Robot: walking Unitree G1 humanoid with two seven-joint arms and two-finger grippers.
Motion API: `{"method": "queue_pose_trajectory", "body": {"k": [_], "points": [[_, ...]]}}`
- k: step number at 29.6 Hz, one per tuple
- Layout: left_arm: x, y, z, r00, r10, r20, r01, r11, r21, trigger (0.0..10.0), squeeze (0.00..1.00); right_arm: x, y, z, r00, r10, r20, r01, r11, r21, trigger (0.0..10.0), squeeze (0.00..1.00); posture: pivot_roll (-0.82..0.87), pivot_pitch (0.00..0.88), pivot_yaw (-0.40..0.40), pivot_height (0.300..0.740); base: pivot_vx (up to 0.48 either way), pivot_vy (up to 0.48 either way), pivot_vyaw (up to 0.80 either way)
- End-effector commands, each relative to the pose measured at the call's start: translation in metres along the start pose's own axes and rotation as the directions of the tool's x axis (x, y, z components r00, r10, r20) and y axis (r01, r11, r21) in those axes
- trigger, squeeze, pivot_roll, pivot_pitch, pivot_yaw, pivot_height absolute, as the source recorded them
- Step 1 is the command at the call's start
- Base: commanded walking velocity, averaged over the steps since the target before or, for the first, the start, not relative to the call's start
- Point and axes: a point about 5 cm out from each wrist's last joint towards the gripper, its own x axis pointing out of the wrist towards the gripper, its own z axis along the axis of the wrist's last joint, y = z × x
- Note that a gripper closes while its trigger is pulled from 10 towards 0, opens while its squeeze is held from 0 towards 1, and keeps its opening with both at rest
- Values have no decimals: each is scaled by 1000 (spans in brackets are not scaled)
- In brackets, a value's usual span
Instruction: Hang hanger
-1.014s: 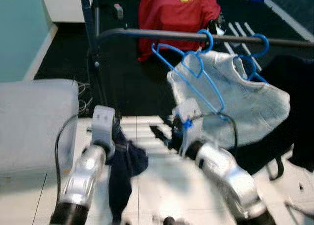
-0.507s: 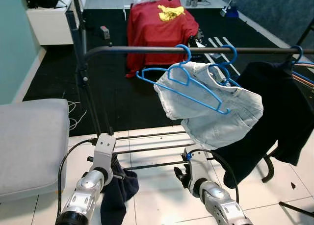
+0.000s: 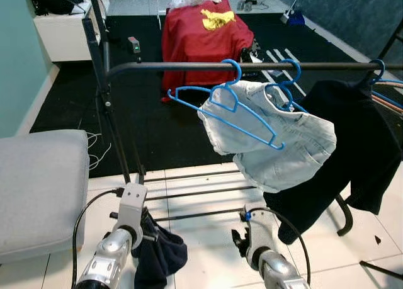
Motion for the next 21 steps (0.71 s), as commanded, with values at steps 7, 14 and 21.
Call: {"method": "queue_pose_trajectory", "body": {"k": [7,14,21], "points": [[4,-4,4,999,10,37,-11,999,35,10000,0,5,0,-2,1000,-11,4,11,1000,22,10000,0,-10,128,-32,740,0,0,-800],[6,-5,16,996,29,89,-30,999,17,10000,0,8,1,1,1000,14,25,-14,1000,-7,10000,0,-13,133,-36,740,0,0,-800],[7,-7,18,995,12,100,-17,998,54,10000,0,9,1,7,998,25,56,-23,999,-37,10000,0,-26,140,-26,740,0,0,-800]]}}
